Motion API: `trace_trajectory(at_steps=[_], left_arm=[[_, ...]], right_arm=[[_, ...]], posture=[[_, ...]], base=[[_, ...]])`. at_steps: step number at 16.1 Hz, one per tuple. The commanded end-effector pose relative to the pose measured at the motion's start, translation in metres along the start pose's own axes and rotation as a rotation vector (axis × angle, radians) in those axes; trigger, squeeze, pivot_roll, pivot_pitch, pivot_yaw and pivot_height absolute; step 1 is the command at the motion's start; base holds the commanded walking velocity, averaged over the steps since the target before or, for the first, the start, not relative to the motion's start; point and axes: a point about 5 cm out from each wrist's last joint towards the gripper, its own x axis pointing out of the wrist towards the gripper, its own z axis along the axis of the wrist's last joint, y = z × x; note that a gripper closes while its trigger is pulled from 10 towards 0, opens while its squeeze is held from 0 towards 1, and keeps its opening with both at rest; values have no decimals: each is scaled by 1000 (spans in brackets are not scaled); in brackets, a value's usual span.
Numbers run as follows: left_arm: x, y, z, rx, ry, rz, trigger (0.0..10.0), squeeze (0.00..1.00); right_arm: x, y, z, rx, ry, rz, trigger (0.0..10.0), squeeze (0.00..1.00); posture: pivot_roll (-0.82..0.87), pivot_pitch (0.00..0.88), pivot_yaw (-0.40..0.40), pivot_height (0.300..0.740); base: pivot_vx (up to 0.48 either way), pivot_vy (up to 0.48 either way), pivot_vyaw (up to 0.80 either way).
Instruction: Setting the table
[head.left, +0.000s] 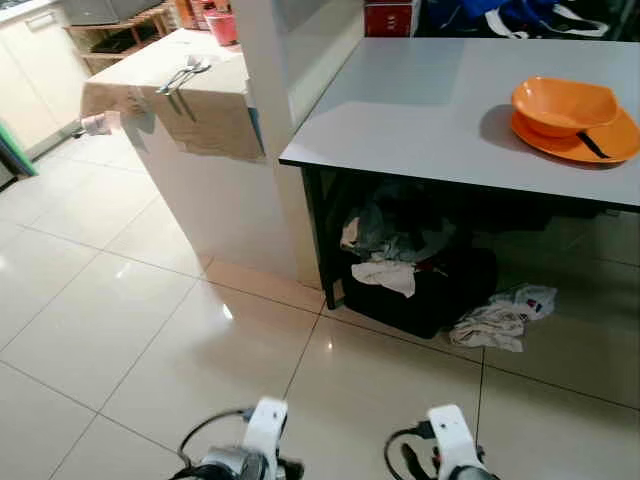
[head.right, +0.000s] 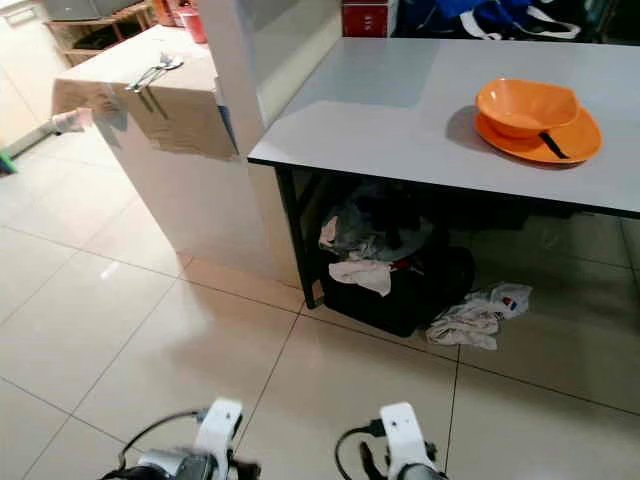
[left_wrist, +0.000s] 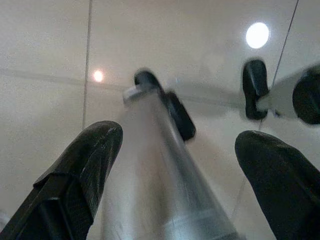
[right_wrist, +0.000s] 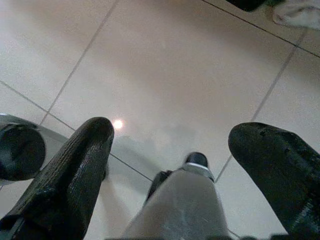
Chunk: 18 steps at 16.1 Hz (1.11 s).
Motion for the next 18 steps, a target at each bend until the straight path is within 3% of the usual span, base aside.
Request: trace_trajectory(at_steps=[1,4,8,18], left_arm=[[-3,6,17,7,-70,19,10000,0],[-3,5,19,16,-74,13,10000,0],[-6,10,31,2,-127,42,10000,0],[-5,1,36,-34,-163,-7,10000,0]], right_arm=[[3,7,7,11,-23,4,10000,0],[2,16,-1,51,-14,-1,10000,0],[0,-2,1,60,-10,-30,10000,0],[1,-9,5,96,-9,-49,10000,0]], posture=[[-108,0,140,740],[-111,0,141,740],[-108,0,140,740],[-94,0,138,740]], base=[[0,0,0],[0,0,0],[0,0,0],[0,0,0]])
